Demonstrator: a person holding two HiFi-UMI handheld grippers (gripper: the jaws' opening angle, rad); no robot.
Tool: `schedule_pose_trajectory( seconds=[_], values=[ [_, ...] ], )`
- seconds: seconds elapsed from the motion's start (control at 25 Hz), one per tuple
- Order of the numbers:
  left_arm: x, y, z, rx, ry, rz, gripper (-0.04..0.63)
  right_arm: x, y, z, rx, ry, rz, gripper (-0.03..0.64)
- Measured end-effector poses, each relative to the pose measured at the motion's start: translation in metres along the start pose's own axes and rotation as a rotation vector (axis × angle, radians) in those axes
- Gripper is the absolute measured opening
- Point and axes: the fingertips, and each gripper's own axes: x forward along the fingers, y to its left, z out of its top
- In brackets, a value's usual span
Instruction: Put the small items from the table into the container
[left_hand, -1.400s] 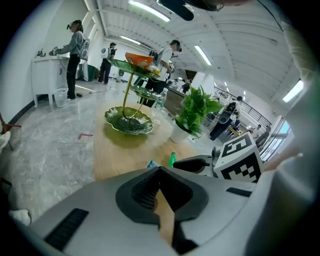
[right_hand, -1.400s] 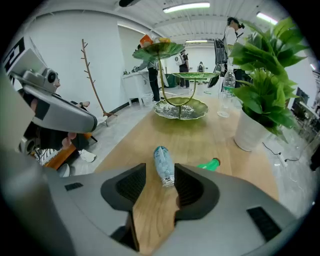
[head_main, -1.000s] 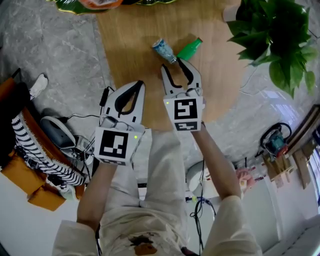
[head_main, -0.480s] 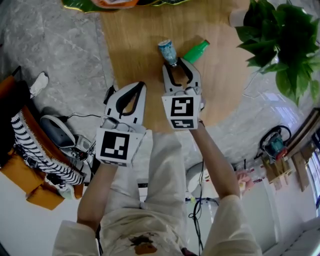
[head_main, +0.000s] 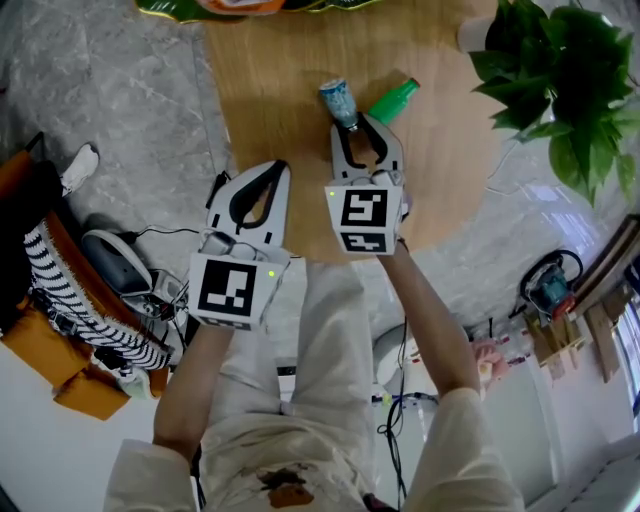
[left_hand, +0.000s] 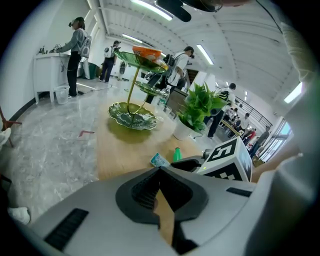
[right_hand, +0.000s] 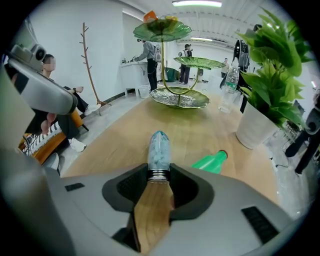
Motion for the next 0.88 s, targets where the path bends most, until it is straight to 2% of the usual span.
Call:
schedule_pose_trajectory(
  seconds=[0.88],
  values=[
    [-0.049, -0.021, 0.049, 0.020, -0.052, 0.023, 0.009, -0.075, 0.011, 0.063, 0.014, -0.090, 0.035, 0.138]
  ],
)
